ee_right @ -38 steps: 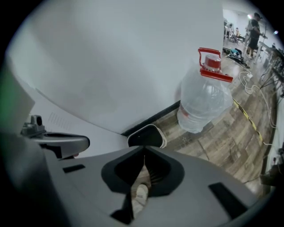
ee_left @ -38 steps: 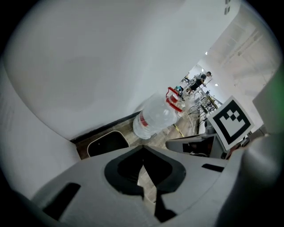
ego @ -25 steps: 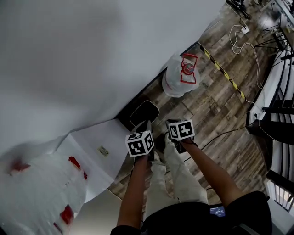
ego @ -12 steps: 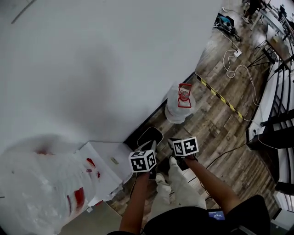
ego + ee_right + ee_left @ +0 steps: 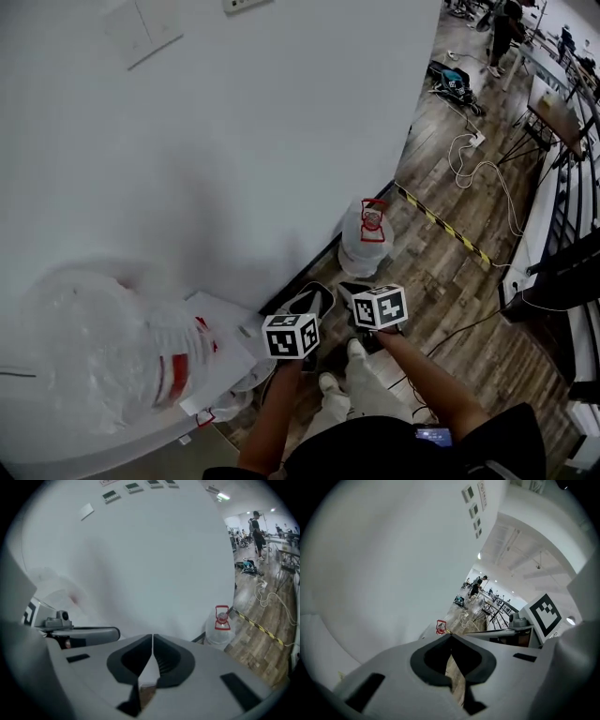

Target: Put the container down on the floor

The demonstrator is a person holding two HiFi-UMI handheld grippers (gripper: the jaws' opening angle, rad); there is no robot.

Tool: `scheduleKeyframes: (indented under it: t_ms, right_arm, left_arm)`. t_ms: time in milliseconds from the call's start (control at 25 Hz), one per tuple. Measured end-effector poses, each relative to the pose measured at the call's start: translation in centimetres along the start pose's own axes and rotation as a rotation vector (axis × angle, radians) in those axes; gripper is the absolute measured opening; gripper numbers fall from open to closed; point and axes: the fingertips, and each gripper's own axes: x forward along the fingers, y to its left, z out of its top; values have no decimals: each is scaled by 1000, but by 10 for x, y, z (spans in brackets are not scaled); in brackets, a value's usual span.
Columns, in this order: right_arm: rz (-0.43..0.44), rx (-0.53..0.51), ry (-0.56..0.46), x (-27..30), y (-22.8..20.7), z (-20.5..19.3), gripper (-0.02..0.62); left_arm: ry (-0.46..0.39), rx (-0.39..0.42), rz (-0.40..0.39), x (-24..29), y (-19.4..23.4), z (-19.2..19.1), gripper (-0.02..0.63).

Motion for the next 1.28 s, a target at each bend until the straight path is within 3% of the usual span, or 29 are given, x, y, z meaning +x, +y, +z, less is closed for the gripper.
scheduleKeyframes:
  t_ms: [320, 680, 1120, 1280]
  right_arm:
    - [32, -75, -121, -55, 57, 44, 34]
    - [40, -154, -224, -95, 110, 65, 34]
    - [6, -228, -323, -134, 135, 78, 34]
    - [10, -251, -343, -162, 122, 78, 34]
  left_arm:
    - [-132, 48, -24, -58, -34, 44, 14]
    - [-294, 107, -72, -120, -63, 77, 14]
    - [-358, 170, -112, -159, -87, 93, 14]
    - [-394, 182, -122, -157, -120, 105, 14]
